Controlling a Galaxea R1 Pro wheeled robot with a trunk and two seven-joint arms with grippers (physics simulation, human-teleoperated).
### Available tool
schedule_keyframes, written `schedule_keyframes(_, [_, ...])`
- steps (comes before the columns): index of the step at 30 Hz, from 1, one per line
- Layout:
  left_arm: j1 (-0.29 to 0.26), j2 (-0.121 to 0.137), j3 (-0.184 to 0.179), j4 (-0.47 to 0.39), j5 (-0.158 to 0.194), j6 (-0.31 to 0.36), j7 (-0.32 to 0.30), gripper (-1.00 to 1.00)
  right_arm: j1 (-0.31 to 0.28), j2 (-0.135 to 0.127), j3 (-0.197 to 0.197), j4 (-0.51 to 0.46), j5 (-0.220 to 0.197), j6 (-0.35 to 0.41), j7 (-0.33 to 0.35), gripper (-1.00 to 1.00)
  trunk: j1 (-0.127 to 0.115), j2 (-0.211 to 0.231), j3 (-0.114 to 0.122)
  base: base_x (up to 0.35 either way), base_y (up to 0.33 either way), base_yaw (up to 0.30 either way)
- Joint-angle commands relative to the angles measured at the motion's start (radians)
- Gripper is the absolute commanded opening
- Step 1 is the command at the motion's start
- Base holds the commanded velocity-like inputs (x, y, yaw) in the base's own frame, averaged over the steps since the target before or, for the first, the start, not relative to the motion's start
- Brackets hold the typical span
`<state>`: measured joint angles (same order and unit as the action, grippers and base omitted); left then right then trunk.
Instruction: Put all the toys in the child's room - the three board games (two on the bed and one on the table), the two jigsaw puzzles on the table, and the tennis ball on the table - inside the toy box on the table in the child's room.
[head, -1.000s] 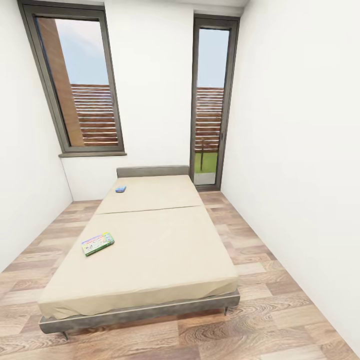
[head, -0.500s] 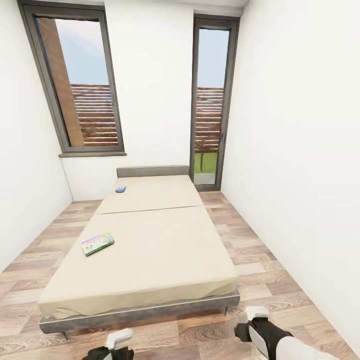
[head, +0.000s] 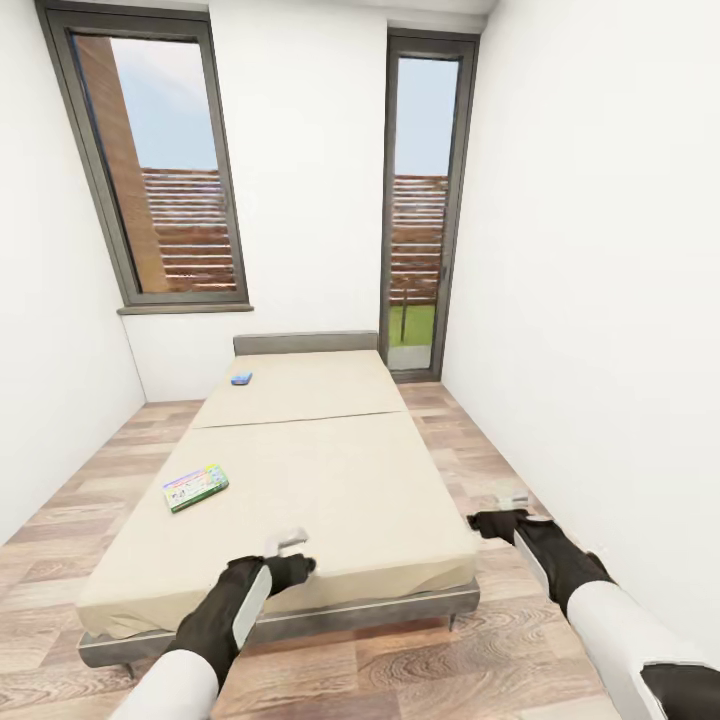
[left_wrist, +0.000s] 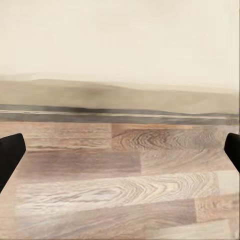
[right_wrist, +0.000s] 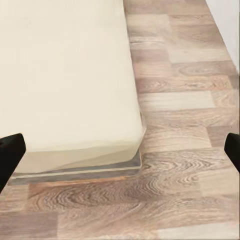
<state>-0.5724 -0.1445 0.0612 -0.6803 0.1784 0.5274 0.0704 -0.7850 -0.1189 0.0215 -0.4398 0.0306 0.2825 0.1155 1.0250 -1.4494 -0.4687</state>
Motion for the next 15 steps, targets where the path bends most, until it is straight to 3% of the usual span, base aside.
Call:
schedule_keyframes(1, [0.003, -0.004, 0.002, -0.046, 0.018, 0.032, 0.009, 1.0, 0.005, -0.011, 0.002, -0.043, 0.006, 0.015, 0.009, 1.0, 0.0, -0.001, -0.001, 0.0, 0.0, 0.0])
schedule_keyframes(3, [0.01, -0.01, -0.005, -0.161, 0.093, 0.087, 0.017, 1.0, 0.031, -0.061, 0.001, -0.171, 0.008, 0.054, 0.024, 1.0, 0.0, -0.001, -0.001, 0.0, 0.0, 0.0])
schedule_keyframes(5, [0.012, -0.012, -0.027, -0.194, 0.132, 0.095, 0.019, 1.0, 0.041, -0.082, 0.0, -0.214, 0.008, 0.065, 0.027, 1.0, 0.0, -0.001, -0.001, 0.0, 0.0, 0.0])
schedule_keyframes(7, [0.015, -0.014, -0.072, -0.224, 0.163, 0.098, 0.02, 1.0, 0.047, -0.097, -0.002, -0.245, 0.007, 0.073, 0.03, 1.0, 0.0, -0.001, -0.001, 0.0, 0.0, 0.0])
schedule_keyframes(9, [0.017, -0.016, -0.131, -0.245, 0.185, 0.099, 0.021, 1.0, 0.051, -0.106, -0.003, -0.27, 0.006, 0.079, 0.035, 1.0, 0.0, -0.001, -0.001, 0.0, 0.0, 0.0])
schedule_keyframes(10, [0.036, -0.017, -0.279, -0.271, 0.299, 0.062, 0.014, 1.0, 0.058, -0.117, -0.003, -0.312, 0.009, 0.089, 0.093, 1.0, 0.0, -0.001, -0.001, 0.0, 0.0, 0.0])
schedule_keyframes(13, [0.06, -0.012, -0.362, -0.278, 0.38, 0.0, 0.014, 1.0, 0.061, -0.118, 0.0, -0.328, 0.013, 0.104, 0.15, 1.0, 0.0, -0.001, -0.001, 0.0, 0.0, 0.0])
schedule_keyframes(15, [0.071, -0.009, -0.403, -0.282, 0.415, -0.04, 0.012, 1.0, 0.063, -0.114, 0.001, -0.344, 0.016, 0.137, 0.176, 1.0, 0.0, -0.001, -0.001, 0.0, 0.0, 0.0])
